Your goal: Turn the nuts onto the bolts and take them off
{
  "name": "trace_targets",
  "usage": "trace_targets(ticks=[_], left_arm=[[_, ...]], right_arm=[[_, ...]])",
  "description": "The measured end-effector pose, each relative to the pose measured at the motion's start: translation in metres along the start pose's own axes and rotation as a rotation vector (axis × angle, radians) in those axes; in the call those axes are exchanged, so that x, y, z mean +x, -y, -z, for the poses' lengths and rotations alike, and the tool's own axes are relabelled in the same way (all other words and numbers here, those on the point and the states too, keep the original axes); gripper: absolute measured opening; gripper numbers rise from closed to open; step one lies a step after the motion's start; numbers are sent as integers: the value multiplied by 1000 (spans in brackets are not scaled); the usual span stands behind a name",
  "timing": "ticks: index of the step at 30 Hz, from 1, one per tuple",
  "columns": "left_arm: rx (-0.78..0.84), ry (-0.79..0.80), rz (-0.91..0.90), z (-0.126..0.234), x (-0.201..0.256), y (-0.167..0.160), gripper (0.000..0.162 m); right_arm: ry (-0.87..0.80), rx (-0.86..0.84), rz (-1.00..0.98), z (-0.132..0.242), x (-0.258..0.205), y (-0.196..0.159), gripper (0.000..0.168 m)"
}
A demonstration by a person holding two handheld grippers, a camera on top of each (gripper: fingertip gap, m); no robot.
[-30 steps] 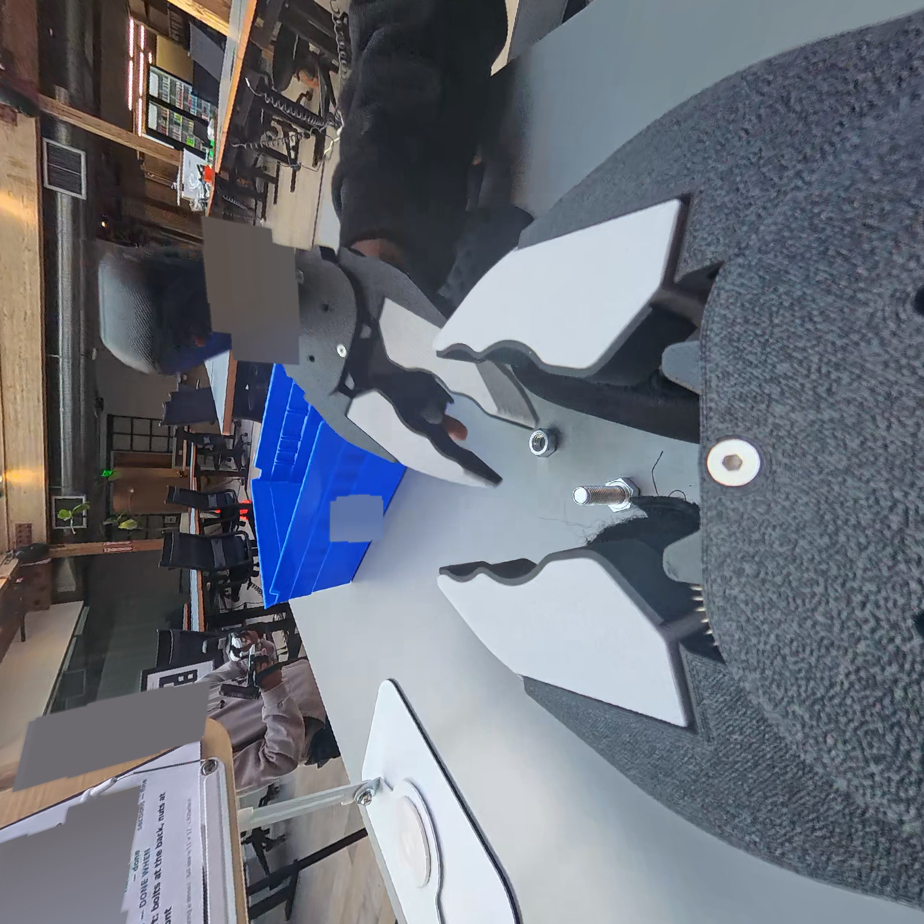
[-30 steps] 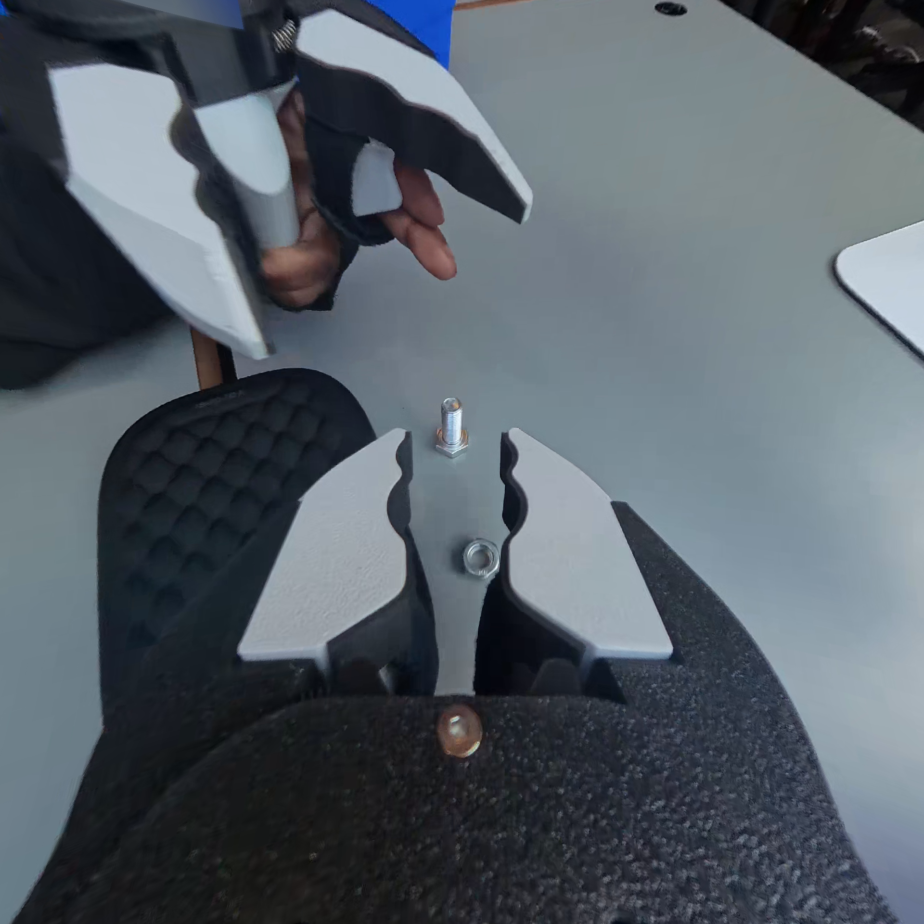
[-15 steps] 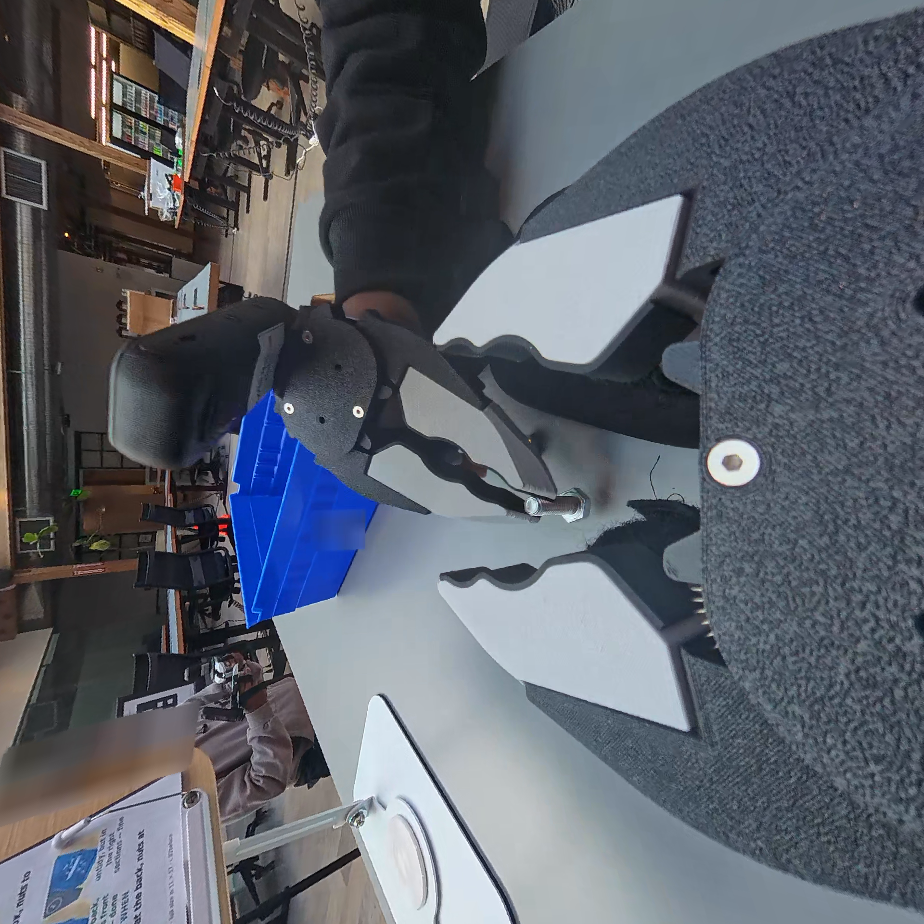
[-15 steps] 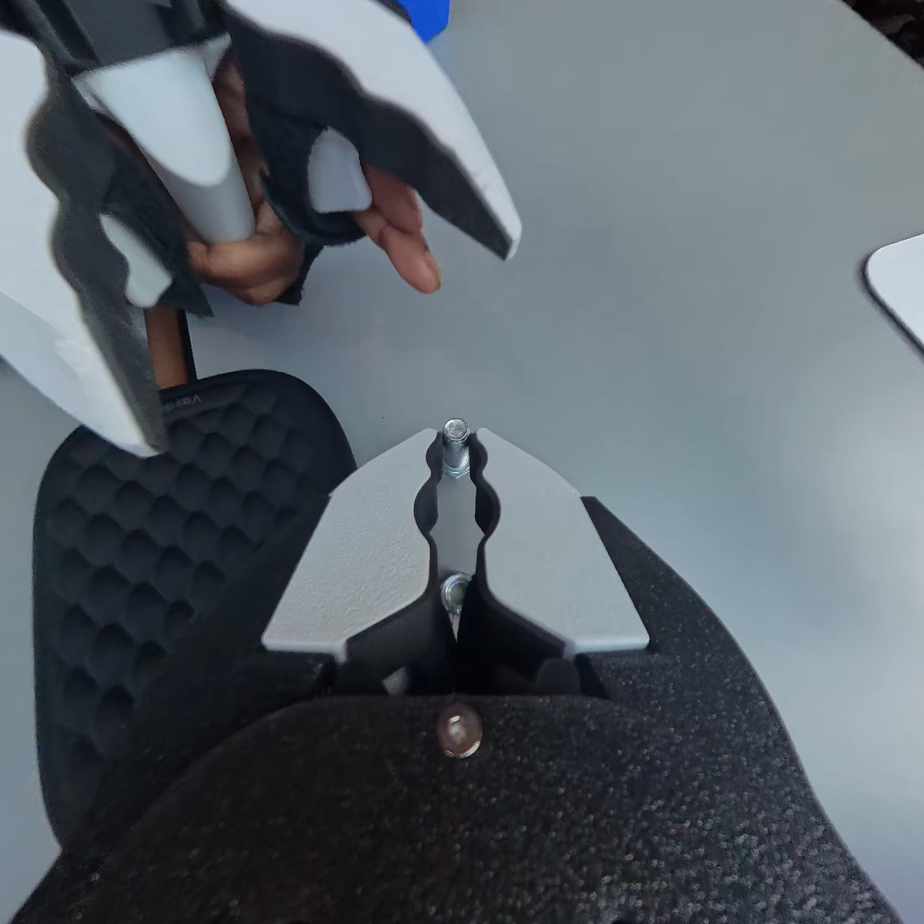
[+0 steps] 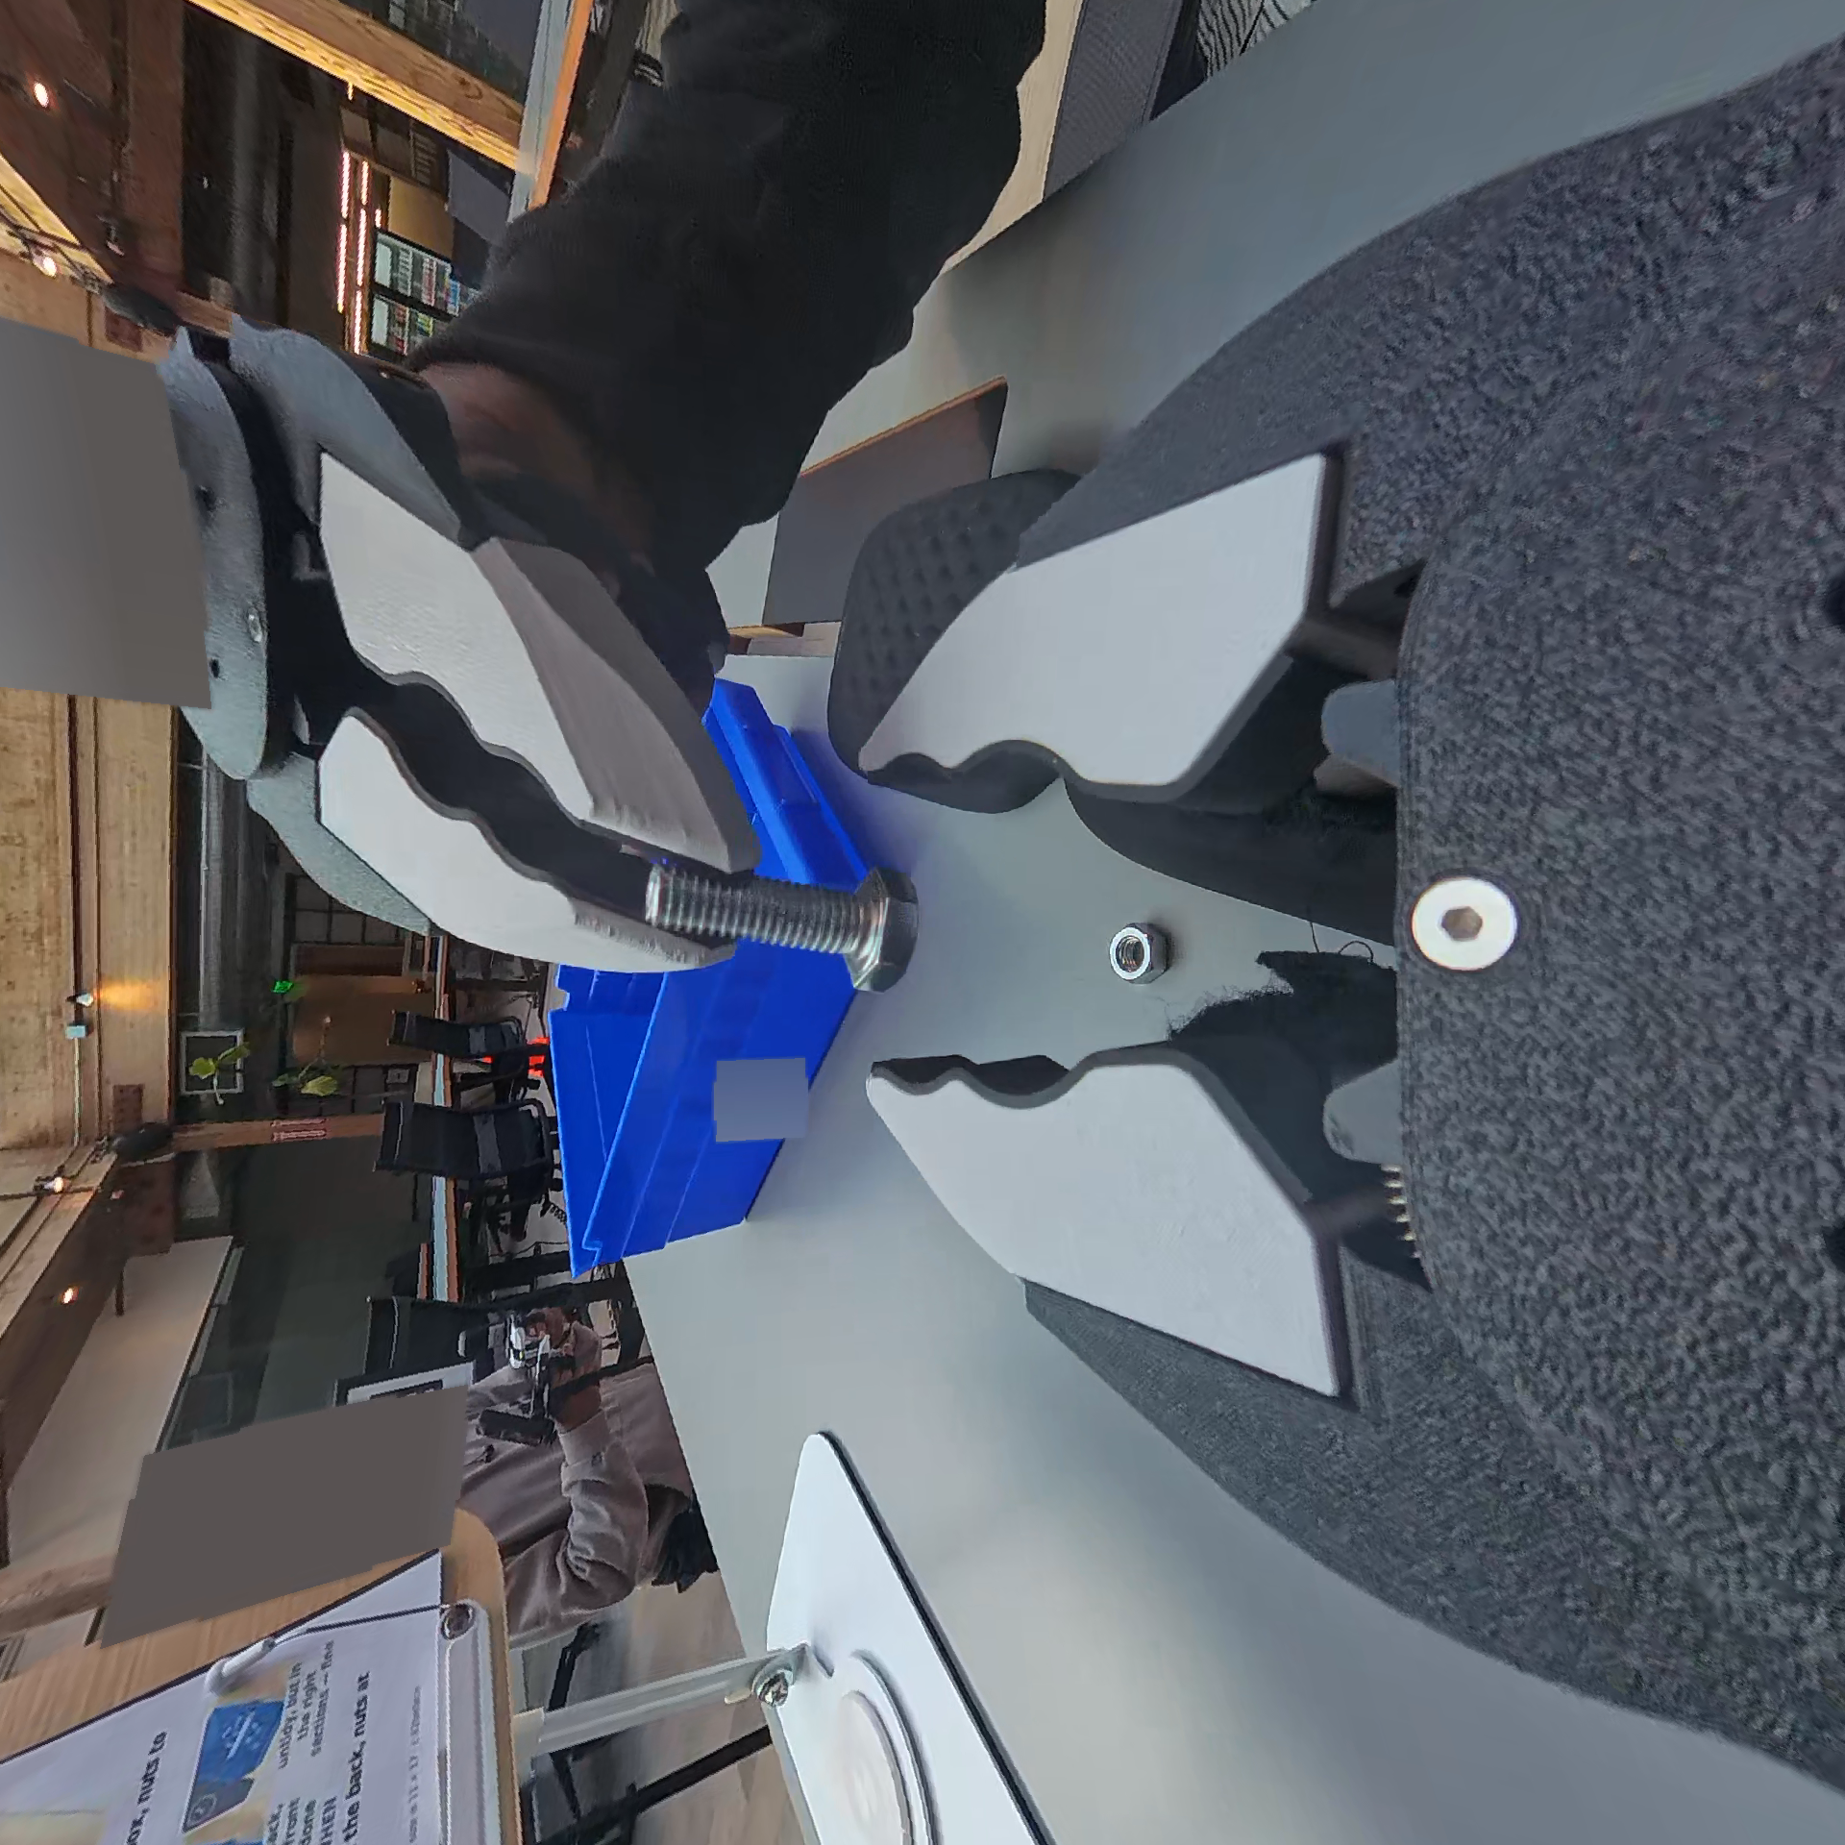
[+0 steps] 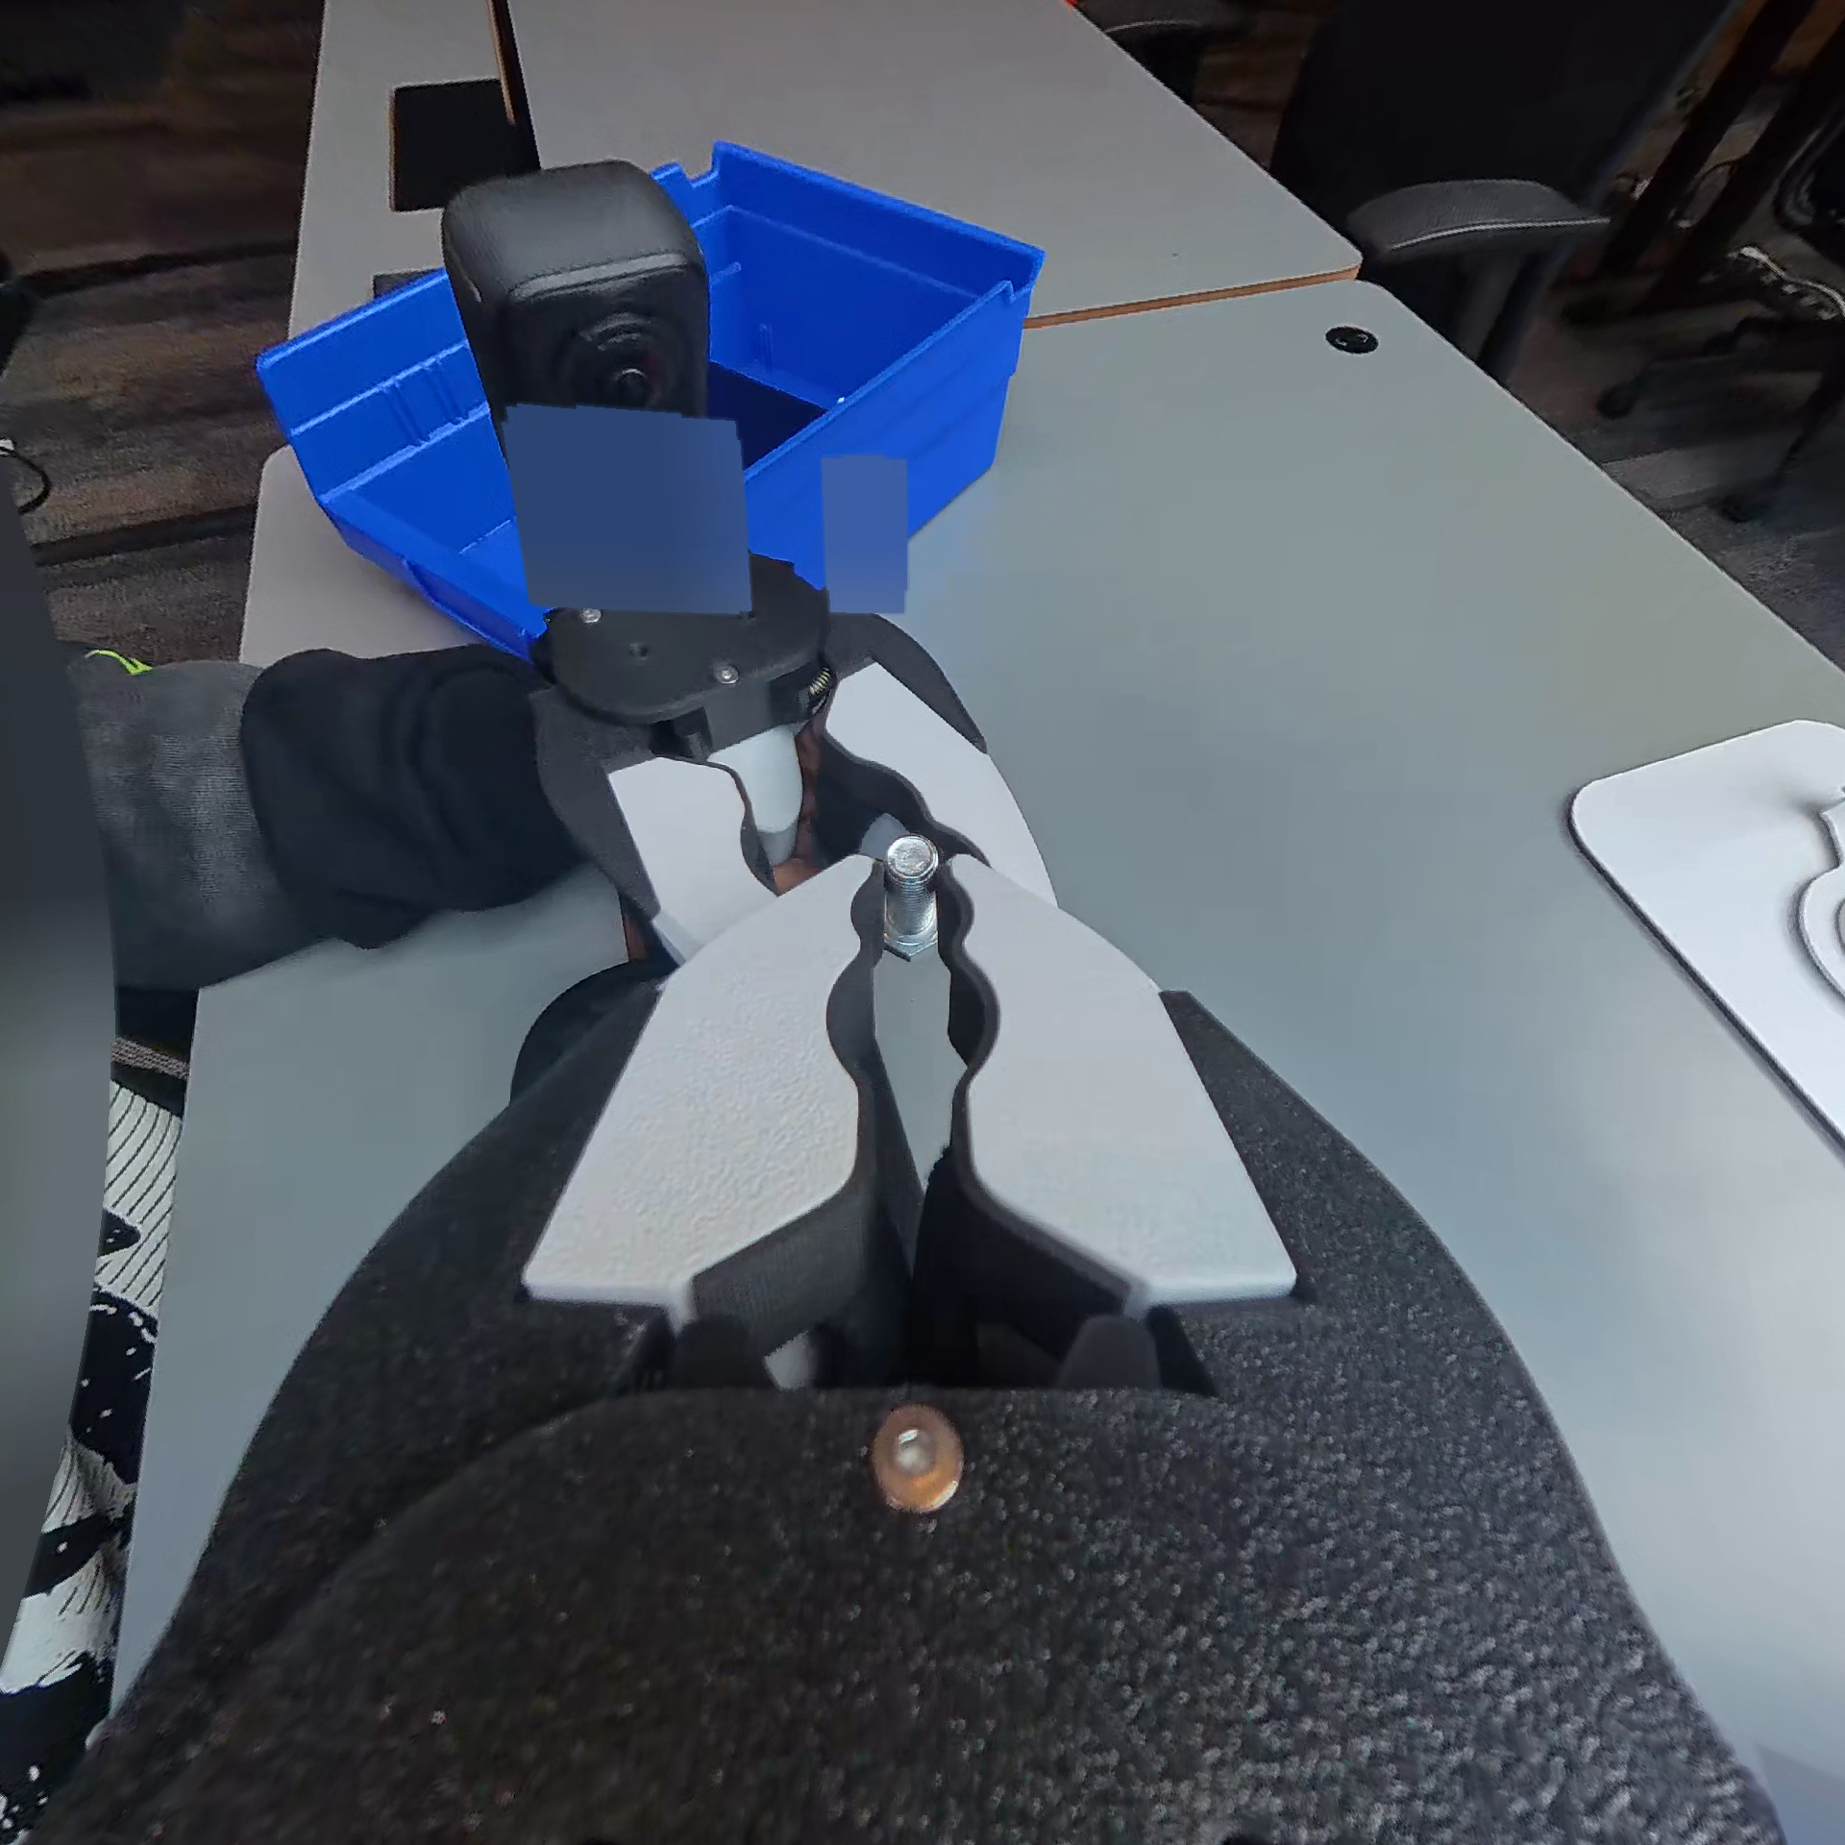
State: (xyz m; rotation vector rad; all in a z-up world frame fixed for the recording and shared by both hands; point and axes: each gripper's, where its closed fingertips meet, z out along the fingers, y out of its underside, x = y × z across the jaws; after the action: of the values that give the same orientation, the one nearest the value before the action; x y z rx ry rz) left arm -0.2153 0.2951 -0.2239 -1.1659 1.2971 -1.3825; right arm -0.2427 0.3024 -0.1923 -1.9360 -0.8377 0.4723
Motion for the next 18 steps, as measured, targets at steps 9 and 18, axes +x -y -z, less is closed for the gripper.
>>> trace_targets(ticks=[9, 18], left_arm=[[-34, 143, -97, -1, -12, -1, 38], [-46, 247, -123, -1, -22, -2, 30]], right_arm=[[-75, -23, -61, -5, 8, -2, 9], [-109, -18, -91, -13, 9, 1, 9]])
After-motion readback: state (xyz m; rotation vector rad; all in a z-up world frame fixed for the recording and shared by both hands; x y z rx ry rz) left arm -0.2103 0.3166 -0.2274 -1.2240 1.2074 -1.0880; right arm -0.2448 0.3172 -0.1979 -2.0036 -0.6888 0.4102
